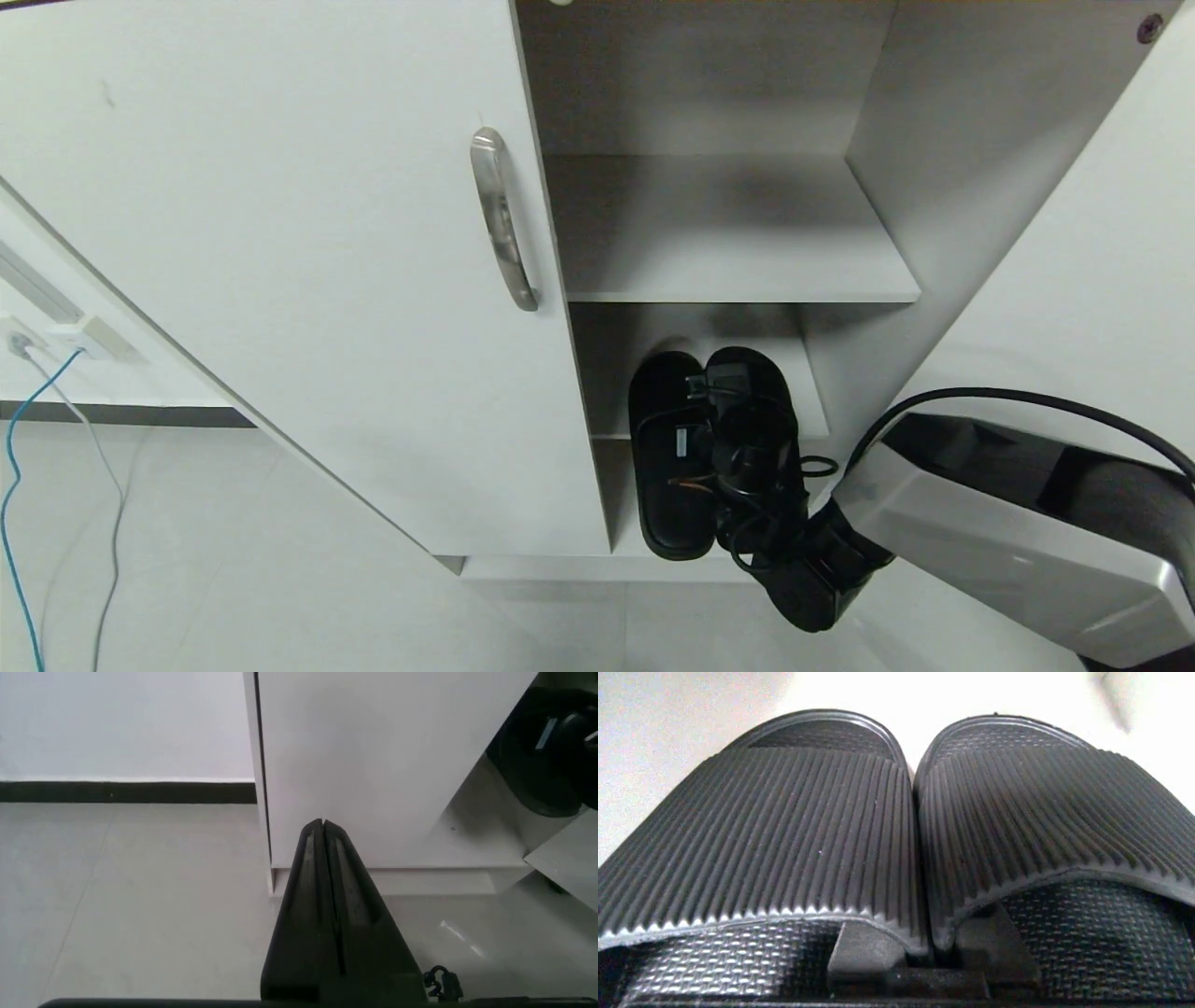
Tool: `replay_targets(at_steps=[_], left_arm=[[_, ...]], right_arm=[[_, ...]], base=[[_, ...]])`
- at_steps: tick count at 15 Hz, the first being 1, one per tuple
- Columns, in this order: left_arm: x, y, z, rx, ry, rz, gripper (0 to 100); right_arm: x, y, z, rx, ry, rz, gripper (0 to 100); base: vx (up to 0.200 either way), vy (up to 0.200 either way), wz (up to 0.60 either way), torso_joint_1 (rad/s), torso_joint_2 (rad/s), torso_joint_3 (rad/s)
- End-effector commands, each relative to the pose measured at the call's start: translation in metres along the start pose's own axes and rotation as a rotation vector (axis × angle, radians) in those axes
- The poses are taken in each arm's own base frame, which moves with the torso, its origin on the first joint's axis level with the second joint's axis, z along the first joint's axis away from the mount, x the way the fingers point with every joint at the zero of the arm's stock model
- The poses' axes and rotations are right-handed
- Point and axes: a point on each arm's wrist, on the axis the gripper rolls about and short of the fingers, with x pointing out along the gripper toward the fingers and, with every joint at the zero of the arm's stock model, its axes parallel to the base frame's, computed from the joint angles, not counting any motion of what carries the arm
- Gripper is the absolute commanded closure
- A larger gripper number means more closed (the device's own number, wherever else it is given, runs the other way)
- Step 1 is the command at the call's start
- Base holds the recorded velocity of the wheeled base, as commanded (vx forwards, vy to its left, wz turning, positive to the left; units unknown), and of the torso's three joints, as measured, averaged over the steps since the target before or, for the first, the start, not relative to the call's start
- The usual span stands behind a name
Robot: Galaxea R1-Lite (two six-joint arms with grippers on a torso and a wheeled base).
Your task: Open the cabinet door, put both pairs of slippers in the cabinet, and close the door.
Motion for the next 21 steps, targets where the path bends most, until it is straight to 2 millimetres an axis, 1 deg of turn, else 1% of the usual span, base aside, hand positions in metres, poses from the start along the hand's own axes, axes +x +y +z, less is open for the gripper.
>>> replay_targets(at_steps=[1, 2, 4, 6, 8, 12, 16, 19, 20, 21], left_arm=[[0.000, 0.000, 0.000, 0.000, 0.001, -0.001, 100], [0.000, 0.000, 0.000, 0.000, 0.001, -0.001, 100], [0.000, 0.000, 0.000, 0.000, 0.001, 0.000, 100], [0.000, 0.000, 0.000, 0.000, 0.001, 0.000, 100], [0.000, 0.000, 0.000, 0.000, 0.001, 0.000, 100], [0.000, 0.000, 0.000, 0.000, 0.001, 0.000, 100], [0.000, 0.000, 0.000, 0.000, 0.001, 0.000, 100], [0.000, 0.000, 0.000, 0.000, 0.001, 0.000, 100], [0.000, 0.000, 0.000, 0.000, 0.001, -0.001, 100], [0.000, 0.000, 0.000, 0.000, 0.001, -0.001, 100]], right_arm=[[0.022, 0.001, 0.005, 0.029, 0.012, -0.004, 100], [0.034, 0.000, 0.003, 0.027, 0.027, -0.008, 100], [0.058, -0.001, 0.003, 0.041, 0.013, -0.036, 100], [0.073, -0.002, 0.004, 0.042, 0.011, -0.033, 100], [0.085, -0.006, 0.012, 0.042, 0.008, -0.014, 100], [0.099, -0.005, 0.034, 0.053, -0.010, -0.007, 100], [0.115, -0.007, 0.033, 0.056, -0.024, -0.027, 100], [0.116, -0.007, 0.031, 0.045, -0.006, -0.028, 100], [0.116, -0.007, 0.032, 0.045, -0.006, -0.028, 0], [0.116, -0.007, 0.032, 0.042, -0.004, -0.028, 0]], base=[[0.000, 0.000, 0.00, 0.000, 0.00, 0.000], [0.000, 0.000, 0.00, 0.000, 0.00, 0.000], [0.000, 0.000, 0.00, 0.000, 0.00, 0.000], [0.000, 0.000, 0.00, 0.000, 0.00, 0.000], [0.000, 0.000, 0.00, 0.000, 0.00, 0.000], [0.000, 0.000, 0.00, 0.000, 0.00, 0.000], [0.000, 0.000, 0.00, 0.000, 0.00, 0.000], [0.000, 0.000, 0.00, 0.000, 0.00, 0.000], [0.000, 0.000, 0.00, 0.000, 0.00, 0.000], [0.000, 0.000, 0.00, 0.000, 0.00, 0.000]])
